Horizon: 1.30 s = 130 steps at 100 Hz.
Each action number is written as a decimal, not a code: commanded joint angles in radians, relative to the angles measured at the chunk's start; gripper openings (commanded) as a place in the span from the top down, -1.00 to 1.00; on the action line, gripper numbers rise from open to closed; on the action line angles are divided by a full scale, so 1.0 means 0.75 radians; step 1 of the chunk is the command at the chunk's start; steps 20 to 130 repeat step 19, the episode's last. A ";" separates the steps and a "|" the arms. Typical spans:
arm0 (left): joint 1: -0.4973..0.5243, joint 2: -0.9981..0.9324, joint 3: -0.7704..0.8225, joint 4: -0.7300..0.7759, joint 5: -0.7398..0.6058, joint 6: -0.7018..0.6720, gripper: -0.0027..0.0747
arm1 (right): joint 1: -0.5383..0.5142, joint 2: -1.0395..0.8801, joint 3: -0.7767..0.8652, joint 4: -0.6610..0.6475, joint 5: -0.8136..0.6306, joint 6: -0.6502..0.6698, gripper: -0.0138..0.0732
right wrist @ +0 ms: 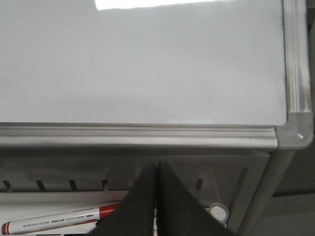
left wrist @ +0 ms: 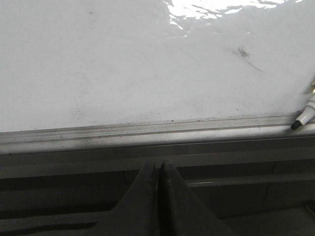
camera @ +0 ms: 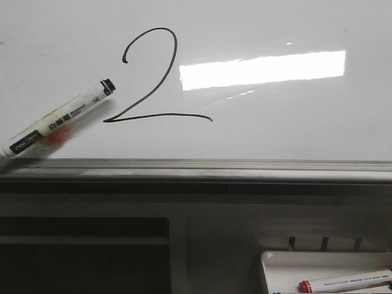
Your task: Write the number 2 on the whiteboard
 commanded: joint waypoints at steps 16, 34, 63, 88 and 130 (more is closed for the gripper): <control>0.005 -0.035 0.016 -0.010 -0.094 -0.005 0.98 | -0.008 -0.029 0.032 0.009 -0.022 0.004 0.82; 0.005 -0.035 0.016 -0.010 -0.094 -0.005 0.98 | -0.008 -0.029 0.032 0.009 -0.022 0.004 0.82; 0.005 -0.035 0.016 -0.010 -0.094 -0.005 0.98 | -0.008 -0.029 0.032 0.009 -0.022 0.004 0.82; 0.005 -0.035 0.016 -0.010 -0.094 -0.005 0.98 | -0.008 -0.029 0.032 0.009 -0.022 0.004 0.82; 0.005 -0.035 0.016 -0.010 -0.094 -0.005 0.98 | -0.008 -0.029 0.032 0.009 -0.022 0.004 0.82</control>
